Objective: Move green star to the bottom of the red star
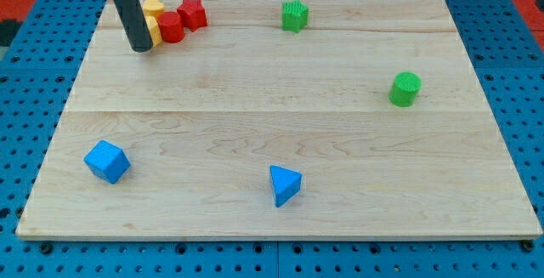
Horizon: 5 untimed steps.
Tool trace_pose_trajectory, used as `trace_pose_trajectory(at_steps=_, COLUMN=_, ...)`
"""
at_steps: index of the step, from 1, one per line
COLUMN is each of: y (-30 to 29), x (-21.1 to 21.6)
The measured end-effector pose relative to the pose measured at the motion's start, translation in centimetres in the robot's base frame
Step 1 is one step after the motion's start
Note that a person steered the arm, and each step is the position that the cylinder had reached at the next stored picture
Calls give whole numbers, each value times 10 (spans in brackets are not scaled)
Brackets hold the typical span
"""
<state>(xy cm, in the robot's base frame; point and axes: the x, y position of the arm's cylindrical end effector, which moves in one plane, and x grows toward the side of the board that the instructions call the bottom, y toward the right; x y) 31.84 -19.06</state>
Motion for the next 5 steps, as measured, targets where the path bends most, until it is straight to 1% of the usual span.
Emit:
trace_pose_trajectory(at_steps=1, y=70, x=26)
trace_pose_trajectory(at_steps=2, y=183, x=13)
trace_pose_trajectory(at_steps=3, y=271, x=-40)
trace_pose_trajectory(at_steps=4, y=276, x=-96)
trace_pose_trajectory(at_steps=5, y=236, x=-88)
